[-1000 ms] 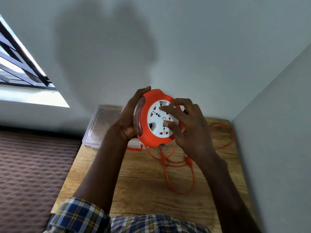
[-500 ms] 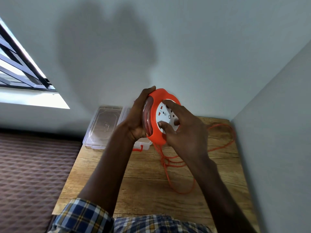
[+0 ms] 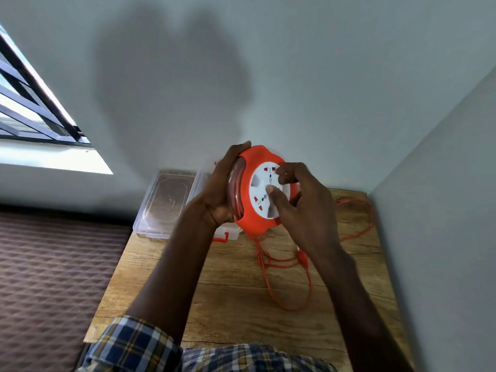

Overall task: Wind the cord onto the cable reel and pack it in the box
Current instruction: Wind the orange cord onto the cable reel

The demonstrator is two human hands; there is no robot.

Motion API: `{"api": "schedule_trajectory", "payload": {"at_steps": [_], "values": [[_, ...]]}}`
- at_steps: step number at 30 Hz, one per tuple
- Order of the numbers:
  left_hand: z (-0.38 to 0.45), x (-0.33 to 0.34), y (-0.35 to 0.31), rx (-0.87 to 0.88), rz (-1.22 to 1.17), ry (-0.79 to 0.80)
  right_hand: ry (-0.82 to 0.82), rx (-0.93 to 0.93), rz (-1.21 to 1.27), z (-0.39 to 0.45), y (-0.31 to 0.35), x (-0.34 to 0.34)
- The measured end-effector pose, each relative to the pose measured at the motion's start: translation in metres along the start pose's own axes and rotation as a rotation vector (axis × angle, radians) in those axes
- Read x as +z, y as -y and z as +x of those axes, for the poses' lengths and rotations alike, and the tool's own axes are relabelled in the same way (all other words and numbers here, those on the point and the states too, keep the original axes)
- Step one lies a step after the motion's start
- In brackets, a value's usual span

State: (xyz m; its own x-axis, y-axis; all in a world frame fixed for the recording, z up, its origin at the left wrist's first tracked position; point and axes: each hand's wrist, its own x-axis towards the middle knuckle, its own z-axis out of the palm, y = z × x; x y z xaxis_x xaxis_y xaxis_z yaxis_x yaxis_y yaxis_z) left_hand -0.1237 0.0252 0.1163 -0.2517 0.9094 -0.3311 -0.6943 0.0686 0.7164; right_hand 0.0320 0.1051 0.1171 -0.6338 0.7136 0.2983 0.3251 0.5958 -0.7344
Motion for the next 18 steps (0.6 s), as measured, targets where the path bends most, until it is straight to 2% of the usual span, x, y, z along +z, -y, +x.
{"api": "schedule_trajectory", "payload": {"at_steps": [4,7,13,16,18], "values": [[0.000,-0.006,-0.005,0.013,-0.030,0.014,0.254,-0.148,-0.061,-0.001,-0.014,-0.014],[0.000,-0.005,-0.004,0.001,-0.015,0.002,0.287,-0.229,-0.223,0.000,-0.012,-0.012],[0.001,-0.007,-0.003,-0.009,0.014,-0.019,0.174,-0.187,-0.246,-0.002,-0.006,-0.007],[0.002,-0.007,-0.003,0.016,0.022,-0.031,0.025,-0.081,-0.204,-0.009,0.004,0.001],[0.002,-0.007,-0.003,0.037,0.017,-0.023,-0.051,0.073,-0.160,-0.012,0.014,0.010]]}}
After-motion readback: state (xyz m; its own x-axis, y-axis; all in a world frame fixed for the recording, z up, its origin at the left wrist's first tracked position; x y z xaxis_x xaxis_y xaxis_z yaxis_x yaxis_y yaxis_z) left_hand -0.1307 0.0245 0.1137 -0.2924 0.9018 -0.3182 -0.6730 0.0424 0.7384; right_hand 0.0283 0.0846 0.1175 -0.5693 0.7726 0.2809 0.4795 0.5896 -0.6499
